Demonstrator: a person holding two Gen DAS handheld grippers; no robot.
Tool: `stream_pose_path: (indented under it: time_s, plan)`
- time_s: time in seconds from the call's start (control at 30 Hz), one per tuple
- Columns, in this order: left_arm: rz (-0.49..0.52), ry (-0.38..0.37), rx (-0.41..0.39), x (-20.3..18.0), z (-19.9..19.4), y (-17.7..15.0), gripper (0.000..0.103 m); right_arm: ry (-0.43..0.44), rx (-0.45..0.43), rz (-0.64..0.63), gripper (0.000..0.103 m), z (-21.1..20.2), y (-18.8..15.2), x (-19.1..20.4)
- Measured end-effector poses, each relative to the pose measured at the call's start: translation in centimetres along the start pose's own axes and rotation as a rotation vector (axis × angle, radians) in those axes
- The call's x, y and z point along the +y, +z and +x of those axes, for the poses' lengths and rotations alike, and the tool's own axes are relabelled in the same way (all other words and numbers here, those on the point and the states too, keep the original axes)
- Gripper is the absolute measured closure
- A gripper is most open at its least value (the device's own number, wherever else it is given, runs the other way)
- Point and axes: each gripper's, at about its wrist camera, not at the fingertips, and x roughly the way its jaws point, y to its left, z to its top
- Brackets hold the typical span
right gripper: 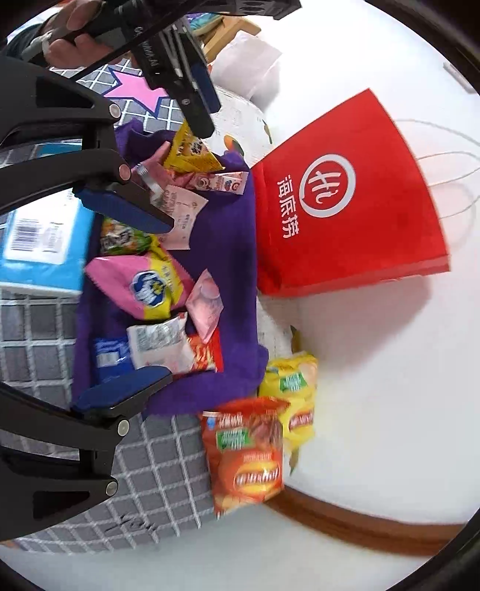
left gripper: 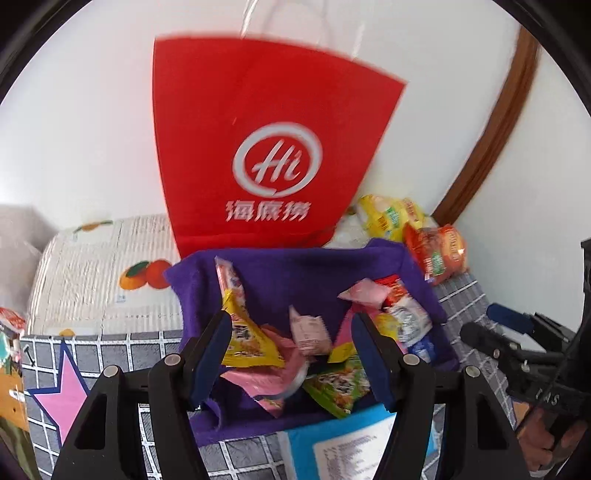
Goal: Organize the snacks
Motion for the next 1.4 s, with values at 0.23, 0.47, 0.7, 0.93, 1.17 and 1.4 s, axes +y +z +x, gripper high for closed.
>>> stream_pose_path:
  time_s: [0.23, 0.47, 0.7, 0.93, 1.17, 1.4]
  plan:
    - [0.056, 0.003, -0.032, -2.7, -4.5, -1.9, 0.030, -0.021, -0.036, 0.010, 0.030, -4.7, -2.6, -0.3]
    - [0.078, 0.042, -0.058, -4.0, -8.8, -6.1, 0.024, -0.046, -0.037, 0.026, 0.024, -7.7, -6.3, 0.5]
    - [0.053, 0.101, -0.122, -4.2, -13.8, -10.8, 0.015, -0.089, -0.136, 0.015, 0.007, -12.3, -10.6, 1.4]
    - [0.065, 0.168, -0.198, -5.6, -17.8, -14.4, 0.004, -0.137, -0.194, -0.001, 0.002, -16.1, -14.1, 1.8]
    - [0.069, 0.177, -0.220, -7.4, -20.5, -17.6, 0.004, -0.127, -0.224, 0.020, 0.002, -19.4, -18.0, 1.4]
    - [0.080, 0.170, -0.240, -9.1, -22.0, -19.0, 0.004, -0.128, -0.250, 0.040, 0.002, -22.2, -20.7, 0.5]
